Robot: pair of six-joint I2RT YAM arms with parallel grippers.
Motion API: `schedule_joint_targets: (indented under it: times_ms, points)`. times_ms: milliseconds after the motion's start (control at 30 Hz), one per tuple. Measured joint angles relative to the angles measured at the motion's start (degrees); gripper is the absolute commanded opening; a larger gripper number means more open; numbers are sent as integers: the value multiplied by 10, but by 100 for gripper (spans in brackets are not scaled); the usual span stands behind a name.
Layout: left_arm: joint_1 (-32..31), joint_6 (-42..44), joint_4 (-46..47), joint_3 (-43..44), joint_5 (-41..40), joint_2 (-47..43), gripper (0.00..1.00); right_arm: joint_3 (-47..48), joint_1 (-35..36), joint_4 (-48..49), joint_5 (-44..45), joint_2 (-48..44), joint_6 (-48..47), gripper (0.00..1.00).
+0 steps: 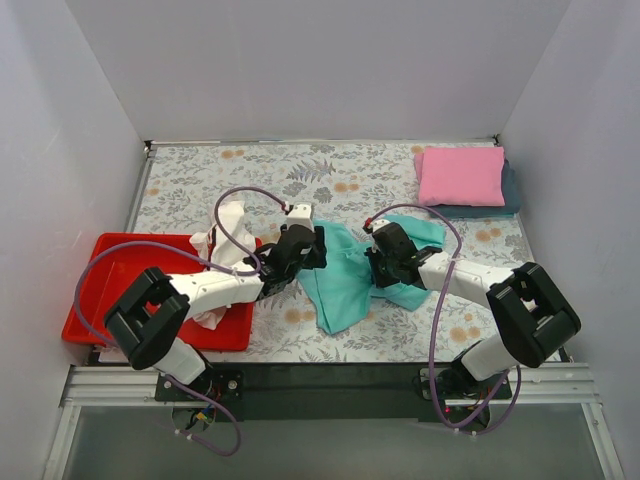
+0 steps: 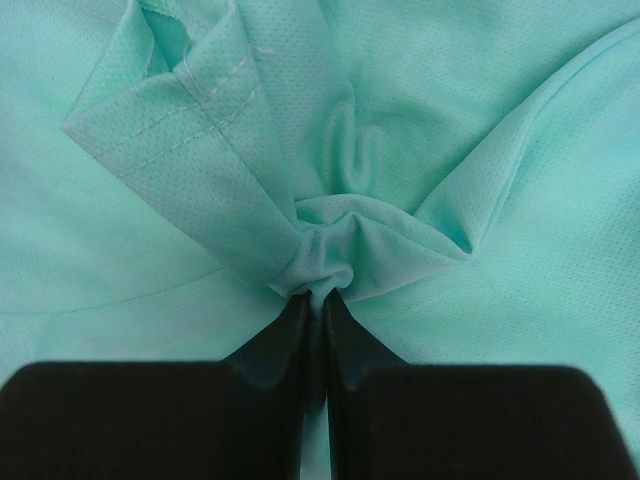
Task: Fold and stack the t-shirts
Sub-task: Flatten the tshirt out
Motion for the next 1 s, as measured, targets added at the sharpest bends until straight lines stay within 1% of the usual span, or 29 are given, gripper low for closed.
schedule_joint_targets:
  times_ms: [133,333,500,533,633,733,800,833,867,933,967,1000]
  points:
    - [-2,15,17,3,8,25,49,0,0,0,-1,0,0,4]
    - [-2,33,28,27,5,114,48,0,0,0,-1,-1,0,4]
    - [-1,37,36,29,7,140,47,0,0,0,-1,-2,0,4]
    - [-1,37,39,29,7,141,42,0,0,0,-1,-2,0,4]
    - [-1,38,47,30,9,142,33,0,0,0,-1,-2,0,4]
    - [-1,39,53,30,12,142,31,0,0,0,-1,-2,0,4]
    - [-1,39,56,30,14,142,29,0,0,0,-1,-2,0,4]
    - [-1,39,57,30,14,142,25,0,0,0,-1,-2,0,4]
    - [-1,39,58,30,14,142,18,0,0,0,-2,-2,0,4]
    - [-1,39,61,30,14,143,8,0,0,0,-1,-2,0,4]
    - [0,39,62,30,14,143,0,0,0,0,-1,-2,0,4]
    - [1,40,64,30,14,144,0,0,0,0,-2,-2,0,4]
